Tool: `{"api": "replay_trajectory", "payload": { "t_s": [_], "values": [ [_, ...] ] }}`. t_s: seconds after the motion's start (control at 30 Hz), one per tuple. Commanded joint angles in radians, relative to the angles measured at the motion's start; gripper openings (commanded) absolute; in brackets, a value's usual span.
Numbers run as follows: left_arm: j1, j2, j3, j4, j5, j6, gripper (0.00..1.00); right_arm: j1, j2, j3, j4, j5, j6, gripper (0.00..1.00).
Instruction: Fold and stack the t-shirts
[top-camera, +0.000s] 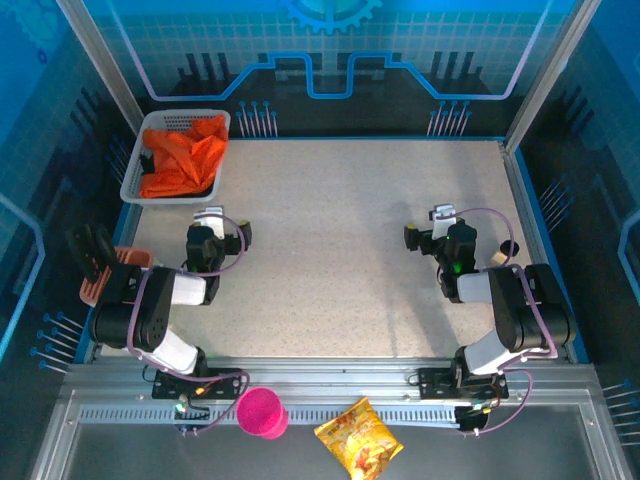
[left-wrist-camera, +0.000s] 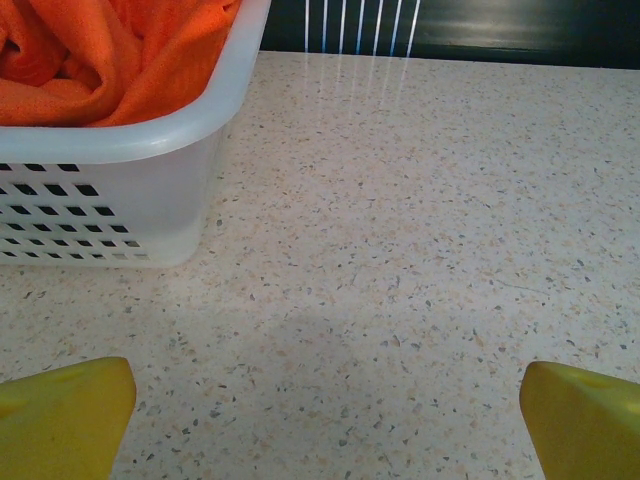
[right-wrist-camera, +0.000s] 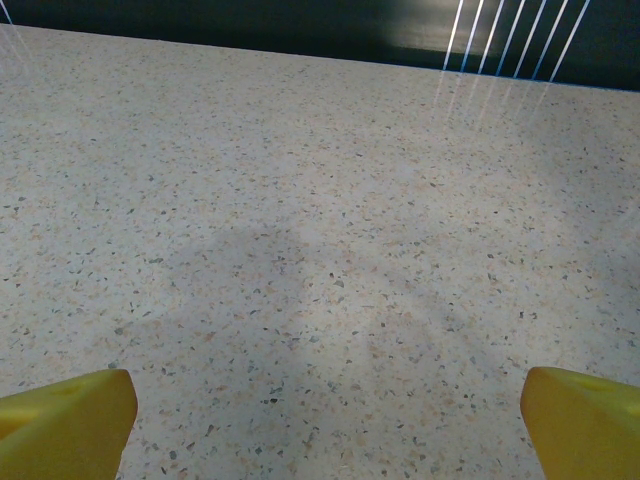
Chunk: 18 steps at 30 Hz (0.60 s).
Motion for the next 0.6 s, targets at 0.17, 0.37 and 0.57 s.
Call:
{"api": "replay_trajectory", "payload": {
  "t_s": [0.17, 0.37, 0.57],
  "values": [
    [0.007, 0.002, 0.016, 0.007, 0.018, 0.006, 1.0, -0.001, 0.002, 0.018, 0.008, -0.024, -0.011, 1.0],
    [0.009, 0.001, 0.017, 0.004, 0.023, 0.004, 0.99, -0.012, 0.002, 0.018, 0.008, -0.042, -0.005, 1.0],
    [-0.079, -0.25, 0.069, -0.26, -0.181, 0.045, 1.0, 0.011, -0.219, 0.05, -0.201, 0.054, -0.002, 1.0]
  ]
}}
